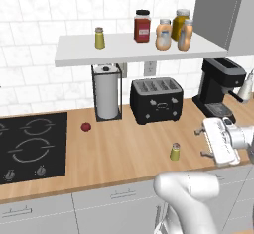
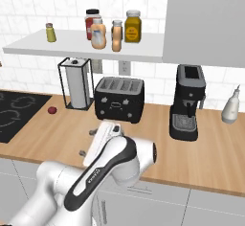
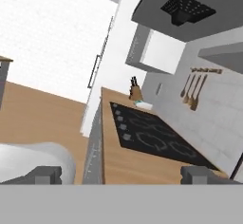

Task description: Put the shaker and condiment bottle from the counter next to their counterparts in the cabinet.

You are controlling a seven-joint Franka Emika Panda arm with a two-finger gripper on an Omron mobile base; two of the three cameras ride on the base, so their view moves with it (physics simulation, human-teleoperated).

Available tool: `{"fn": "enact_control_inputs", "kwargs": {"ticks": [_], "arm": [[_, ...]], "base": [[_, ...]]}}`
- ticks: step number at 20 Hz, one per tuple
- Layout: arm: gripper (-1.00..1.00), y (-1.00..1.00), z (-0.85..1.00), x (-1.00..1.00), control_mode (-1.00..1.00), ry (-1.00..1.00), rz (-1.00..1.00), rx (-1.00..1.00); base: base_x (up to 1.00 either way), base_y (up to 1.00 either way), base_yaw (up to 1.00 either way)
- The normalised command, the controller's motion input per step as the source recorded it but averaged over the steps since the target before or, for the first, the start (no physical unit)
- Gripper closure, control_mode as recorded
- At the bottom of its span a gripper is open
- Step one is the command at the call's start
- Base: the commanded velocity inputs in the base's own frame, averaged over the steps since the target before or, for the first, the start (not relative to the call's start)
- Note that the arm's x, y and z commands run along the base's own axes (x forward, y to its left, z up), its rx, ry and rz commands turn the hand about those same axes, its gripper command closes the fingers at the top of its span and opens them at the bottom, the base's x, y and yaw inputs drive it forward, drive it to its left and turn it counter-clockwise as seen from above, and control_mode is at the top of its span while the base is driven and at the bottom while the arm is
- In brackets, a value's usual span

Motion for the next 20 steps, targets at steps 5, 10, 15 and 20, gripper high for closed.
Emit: {"fn": "enact_control_inputs", "kwargs": {"ticks": [5,10,15,20], "arm": [[-1.00,-0.02,-0.33,0.07,-1.00,0.00,0.10,0.04],[-1.00,-0.03,-0.31,0.00,-1.00,0.00,0.12,0.01],[-1.00,-0.04,-0.17,0.20,-1.00,0.02,0.06,0.04],[-1.00,-0.12,-0.01,0.47,-1.00,0.06,0.00,0.16]], "base": [[0.00,0.00,0.00],[0.00,0.00,0.00],[0.00,0.00,0.00],[0.00,0.00,0.00]]}}
